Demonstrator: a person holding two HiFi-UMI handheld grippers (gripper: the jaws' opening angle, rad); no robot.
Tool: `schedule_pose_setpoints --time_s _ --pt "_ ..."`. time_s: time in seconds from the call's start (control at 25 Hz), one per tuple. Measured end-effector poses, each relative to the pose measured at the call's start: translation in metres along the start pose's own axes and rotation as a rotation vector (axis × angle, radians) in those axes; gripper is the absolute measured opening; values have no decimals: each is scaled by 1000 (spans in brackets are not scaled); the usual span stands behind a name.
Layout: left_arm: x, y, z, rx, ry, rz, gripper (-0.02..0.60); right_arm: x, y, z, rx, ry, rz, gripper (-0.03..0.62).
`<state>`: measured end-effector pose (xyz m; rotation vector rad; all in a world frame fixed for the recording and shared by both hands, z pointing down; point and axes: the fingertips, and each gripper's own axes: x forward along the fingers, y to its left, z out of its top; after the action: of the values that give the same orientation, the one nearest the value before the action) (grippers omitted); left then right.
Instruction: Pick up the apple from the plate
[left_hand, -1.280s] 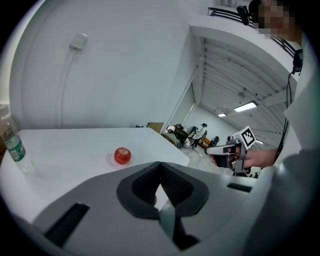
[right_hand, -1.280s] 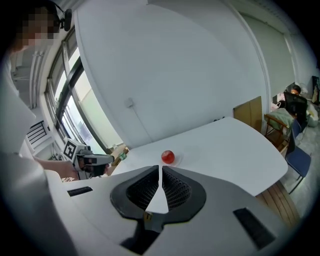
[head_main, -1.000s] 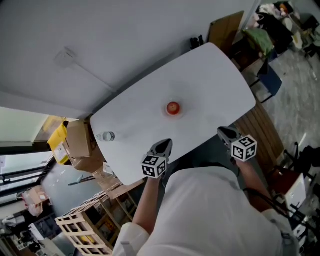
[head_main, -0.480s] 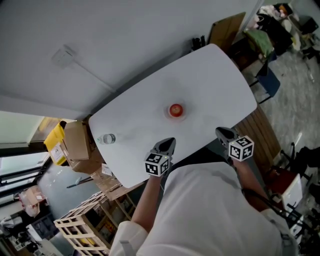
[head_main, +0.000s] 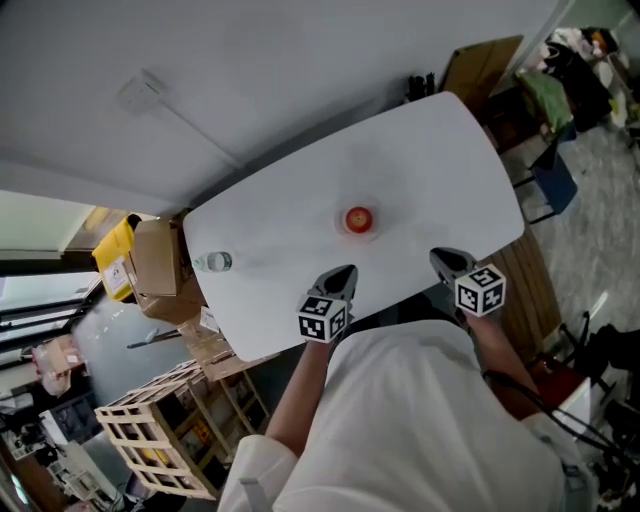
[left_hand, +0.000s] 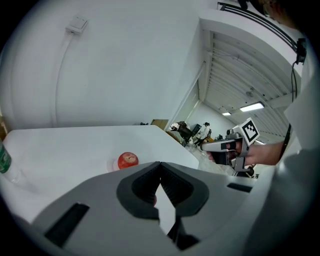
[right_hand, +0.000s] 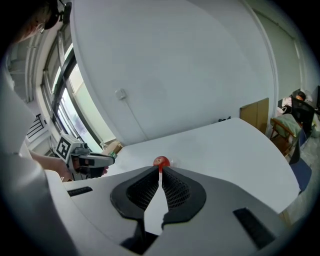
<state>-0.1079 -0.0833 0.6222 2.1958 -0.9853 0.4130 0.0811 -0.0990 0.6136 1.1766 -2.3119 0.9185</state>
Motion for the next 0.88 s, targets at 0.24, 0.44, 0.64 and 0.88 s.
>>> schedule_pose_setpoints --time_s 0.24,0.44,0.64,0.88 --pt "21 3 13 -44 -30 113 5 16 -12 21 -60 41 99 43" --pt "36 14 18 -84 -25 198 18 25 -30 36 -76 54 155 43" --pt "51 29 16 -109 8 265 57 37 -37 36 -84 84 210 43" --pt "67 44 14 -127 41 332 117 47 -43 29 -82 127 265 43"
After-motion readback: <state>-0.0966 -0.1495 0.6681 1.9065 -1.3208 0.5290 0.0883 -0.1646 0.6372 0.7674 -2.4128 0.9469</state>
